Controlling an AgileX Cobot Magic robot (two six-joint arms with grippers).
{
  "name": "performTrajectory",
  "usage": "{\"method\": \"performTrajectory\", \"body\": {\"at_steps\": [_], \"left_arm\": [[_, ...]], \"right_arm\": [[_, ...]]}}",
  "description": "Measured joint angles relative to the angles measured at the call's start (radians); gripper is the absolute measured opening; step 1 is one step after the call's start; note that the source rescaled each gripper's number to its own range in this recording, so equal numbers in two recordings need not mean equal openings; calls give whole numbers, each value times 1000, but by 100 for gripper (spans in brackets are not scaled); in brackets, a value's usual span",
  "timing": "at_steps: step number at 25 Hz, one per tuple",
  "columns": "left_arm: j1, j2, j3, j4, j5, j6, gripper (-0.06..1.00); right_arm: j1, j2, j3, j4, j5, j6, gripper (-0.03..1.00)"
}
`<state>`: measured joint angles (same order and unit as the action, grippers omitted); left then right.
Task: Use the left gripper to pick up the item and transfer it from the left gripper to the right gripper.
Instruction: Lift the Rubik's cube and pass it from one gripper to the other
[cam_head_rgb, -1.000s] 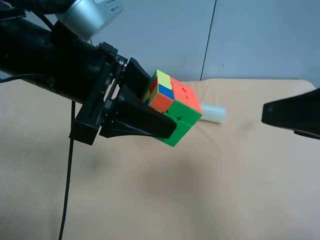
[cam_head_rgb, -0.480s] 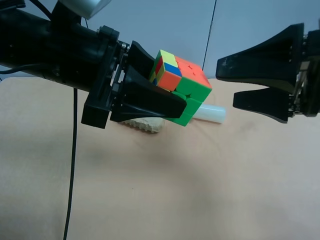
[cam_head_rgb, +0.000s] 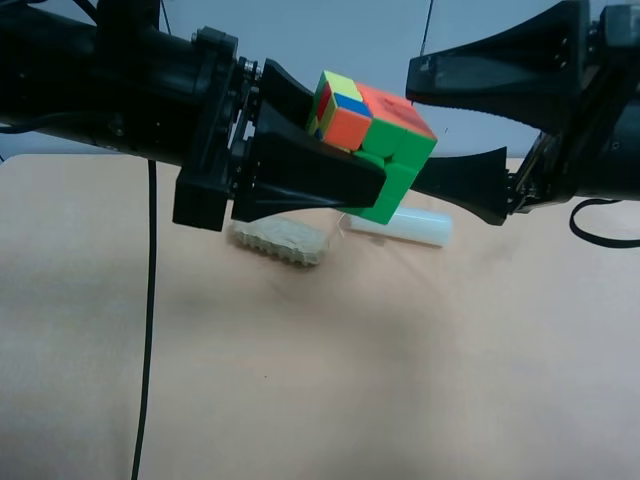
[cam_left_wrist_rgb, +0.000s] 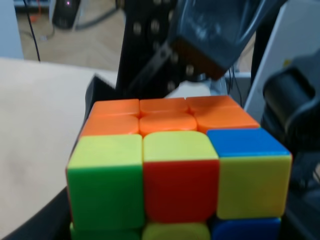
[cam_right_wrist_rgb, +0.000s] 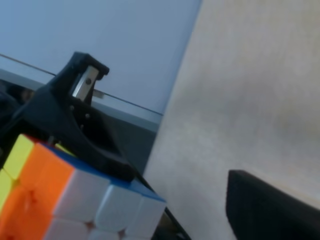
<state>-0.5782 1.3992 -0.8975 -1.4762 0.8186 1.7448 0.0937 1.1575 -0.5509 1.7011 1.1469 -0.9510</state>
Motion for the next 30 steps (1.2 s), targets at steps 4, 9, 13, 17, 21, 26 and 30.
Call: {"method": "performTrajectory", "body": {"at_steps": [4, 9, 13, 17, 21, 26, 30], "left_arm": [[0, 0, 0, -83, 2, 72, 1], [0, 2, 2, -129, 7, 132, 1], [0, 2, 5, -138, 17, 149, 1], [0, 2, 8, -144, 25, 157, 1], [0, 2, 8, -149, 25, 187, 1], [0, 2, 9, -180, 25, 246, 1], [0, 2, 9, -188, 25, 273, 1]], "right_arm": [[0, 33, 0, 36, 43, -33, 99], [0, 49, -1, 65, 67, -56, 99], [0, 49, -1, 65, 73, -58, 99], [0, 49, -1, 65, 78, -59, 99], [0, 49, -1, 65, 79, -66, 99], [0, 49, -1, 76, 86, -66, 99], [0, 49, -1, 79, 87, -66, 100]]}}
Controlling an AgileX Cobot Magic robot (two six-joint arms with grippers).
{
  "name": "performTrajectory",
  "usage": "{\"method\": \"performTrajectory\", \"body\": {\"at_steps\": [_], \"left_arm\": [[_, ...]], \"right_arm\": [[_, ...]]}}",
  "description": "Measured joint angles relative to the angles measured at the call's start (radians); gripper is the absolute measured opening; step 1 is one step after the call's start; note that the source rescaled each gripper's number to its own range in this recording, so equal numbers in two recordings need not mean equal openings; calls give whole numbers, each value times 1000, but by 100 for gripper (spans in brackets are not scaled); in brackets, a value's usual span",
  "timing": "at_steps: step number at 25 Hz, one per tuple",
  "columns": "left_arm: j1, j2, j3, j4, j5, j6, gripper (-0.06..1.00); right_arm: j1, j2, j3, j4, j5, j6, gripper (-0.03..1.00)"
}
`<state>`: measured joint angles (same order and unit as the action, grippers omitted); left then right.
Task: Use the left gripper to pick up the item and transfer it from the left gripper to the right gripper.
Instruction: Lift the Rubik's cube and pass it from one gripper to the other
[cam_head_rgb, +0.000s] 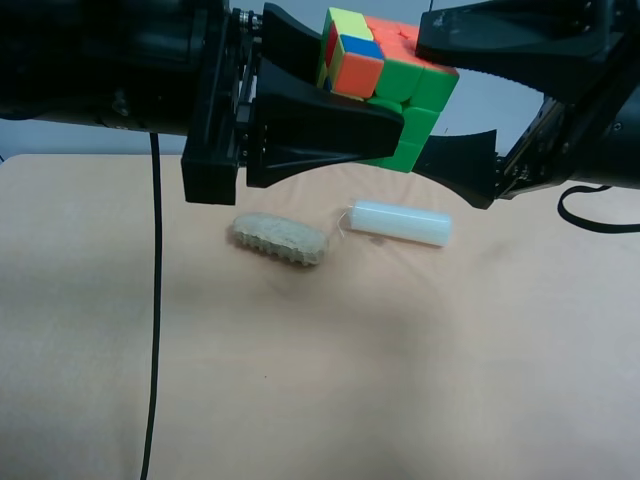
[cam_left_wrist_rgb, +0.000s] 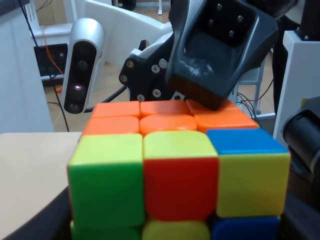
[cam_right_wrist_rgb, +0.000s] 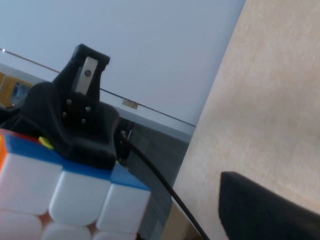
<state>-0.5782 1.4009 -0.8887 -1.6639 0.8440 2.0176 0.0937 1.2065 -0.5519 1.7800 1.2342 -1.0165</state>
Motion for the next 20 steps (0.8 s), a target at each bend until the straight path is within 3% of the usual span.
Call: {"method": "performTrajectory", "body": {"at_steps": [11, 20], "left_arm": [[0, 24, 0, -39, 26, 18, 1], [0, 35, 0, -29, 35, 65, 1]], "right_arm": [[8, 2, -53, -23, -19, -1, 100], [119, 78, -70, -11, -15, -26, 100]]}}
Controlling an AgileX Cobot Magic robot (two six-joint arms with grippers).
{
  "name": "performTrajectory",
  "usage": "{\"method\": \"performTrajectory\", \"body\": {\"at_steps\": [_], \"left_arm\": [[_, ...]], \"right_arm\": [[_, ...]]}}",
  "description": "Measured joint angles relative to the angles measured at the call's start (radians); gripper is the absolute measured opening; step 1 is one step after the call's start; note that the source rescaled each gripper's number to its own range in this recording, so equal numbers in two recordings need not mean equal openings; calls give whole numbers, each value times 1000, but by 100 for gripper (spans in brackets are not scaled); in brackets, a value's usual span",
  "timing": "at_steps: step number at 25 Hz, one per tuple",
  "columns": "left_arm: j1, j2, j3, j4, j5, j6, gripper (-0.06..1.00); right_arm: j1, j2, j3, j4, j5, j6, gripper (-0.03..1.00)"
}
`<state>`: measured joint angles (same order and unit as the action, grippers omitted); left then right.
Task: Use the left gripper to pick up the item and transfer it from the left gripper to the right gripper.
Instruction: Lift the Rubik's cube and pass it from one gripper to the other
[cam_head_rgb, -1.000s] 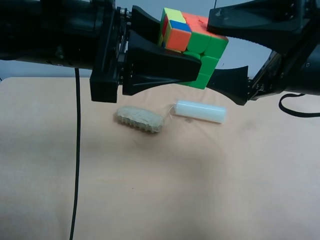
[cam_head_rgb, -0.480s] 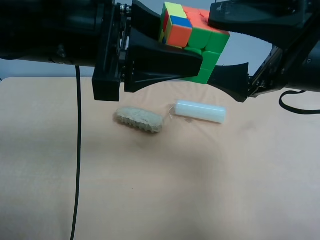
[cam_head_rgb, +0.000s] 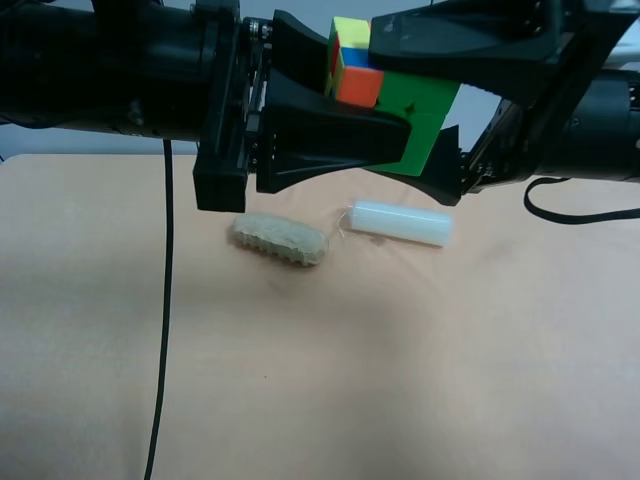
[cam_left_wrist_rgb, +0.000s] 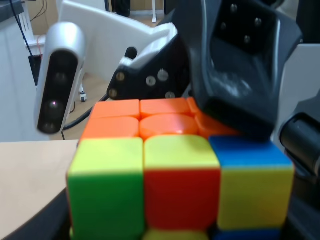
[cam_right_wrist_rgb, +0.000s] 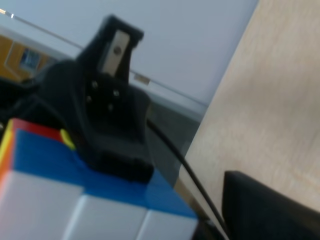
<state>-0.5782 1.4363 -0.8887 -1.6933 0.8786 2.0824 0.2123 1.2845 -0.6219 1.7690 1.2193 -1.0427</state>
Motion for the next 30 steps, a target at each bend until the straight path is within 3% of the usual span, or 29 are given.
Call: {"method": "performTrajectory", "body": {"at_steps": [15, 18, 20, 23, 30], "left_arm": [[0, 5, 0, -18, 16, 22, 1], [0, 5, 0, -18, 16, 29, 1], [0, 5, 0, -18, 15, 30, 1], [0, 5, 0, -14, 5, 41, 1], [0, 5, 0, -12, 2, 44, 1]], "right_arm": [[23, 23, -98, -29, -7, -51, 98], [23, 23, -98, -29, -7, -51, 81], [23, 23, -98, -29, -7, -51, 64], [23, 23, -101, -22, -3, -43, 30], [23, 23, -101, -21, -7, -25, 28]]}}
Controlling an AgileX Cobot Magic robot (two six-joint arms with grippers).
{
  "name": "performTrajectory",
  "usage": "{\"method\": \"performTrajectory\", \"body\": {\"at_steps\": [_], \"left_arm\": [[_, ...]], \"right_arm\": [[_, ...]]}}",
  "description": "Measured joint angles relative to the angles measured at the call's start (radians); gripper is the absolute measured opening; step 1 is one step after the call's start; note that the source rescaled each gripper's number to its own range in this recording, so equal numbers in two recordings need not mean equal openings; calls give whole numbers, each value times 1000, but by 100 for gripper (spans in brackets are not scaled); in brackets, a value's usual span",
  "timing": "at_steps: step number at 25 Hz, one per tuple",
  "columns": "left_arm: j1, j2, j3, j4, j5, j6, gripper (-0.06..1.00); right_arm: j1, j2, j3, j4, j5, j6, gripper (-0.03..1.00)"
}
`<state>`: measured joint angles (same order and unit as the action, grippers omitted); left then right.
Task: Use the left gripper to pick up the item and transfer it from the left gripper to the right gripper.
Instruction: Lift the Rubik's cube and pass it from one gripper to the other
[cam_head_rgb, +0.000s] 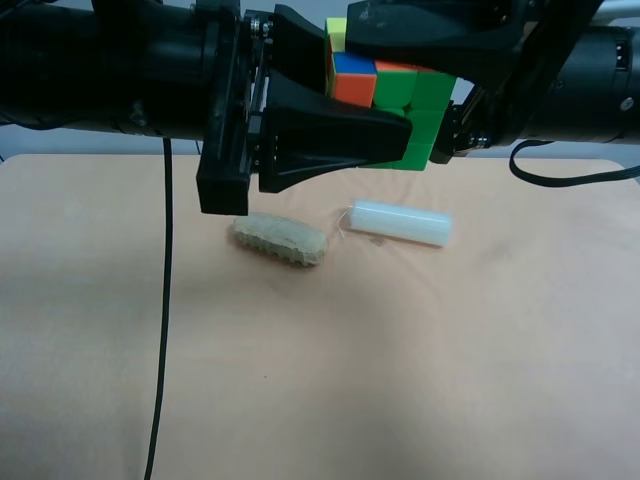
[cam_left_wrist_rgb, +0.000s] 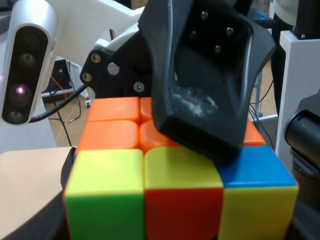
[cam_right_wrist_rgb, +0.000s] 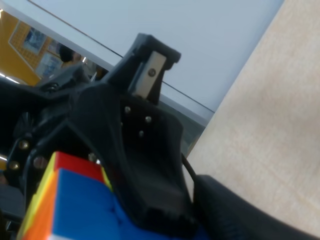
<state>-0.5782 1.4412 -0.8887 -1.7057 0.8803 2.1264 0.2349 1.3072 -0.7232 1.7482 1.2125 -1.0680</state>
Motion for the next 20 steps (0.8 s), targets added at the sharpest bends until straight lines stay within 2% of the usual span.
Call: {"method": "performTrajectory", "body": {"at_steps": [8, 9, 10, 11, 12, 13, 15, 20], "left_arm": [[-1, 0, 0, 1, -1, 17, 3], [-1, 0, 0, 1, 0, 18, 15], [-1, 0, 0, 1, 7, 18, 35], [-1, 0, 0, -3, 11, 18, 61], [-1, 0, 0, -8, 11, 18, 78], [-1, 0, 0, -11, 10, 18, 86], [-1, 0, 0, -13, 5, 18, 96], [-1, 0, 0, -14, 3, 18, 98]], "right_arm": [[0, 0, 0, 0, -2, 4, 26], [0, 0, 0, 0, -4, 5, 16], [0, 0, 0, 0, -8, 7, 6], [0, 1, 0, -4, -12, 7, 0], [0, 1, 0, -11, -12, 7, 0], [0, 1, 0, -12, -11, 7, 0], [0, 1, 0, -12, -11, 7, 0], [0, 1, 0, -12, -11, 8, 0]]}}
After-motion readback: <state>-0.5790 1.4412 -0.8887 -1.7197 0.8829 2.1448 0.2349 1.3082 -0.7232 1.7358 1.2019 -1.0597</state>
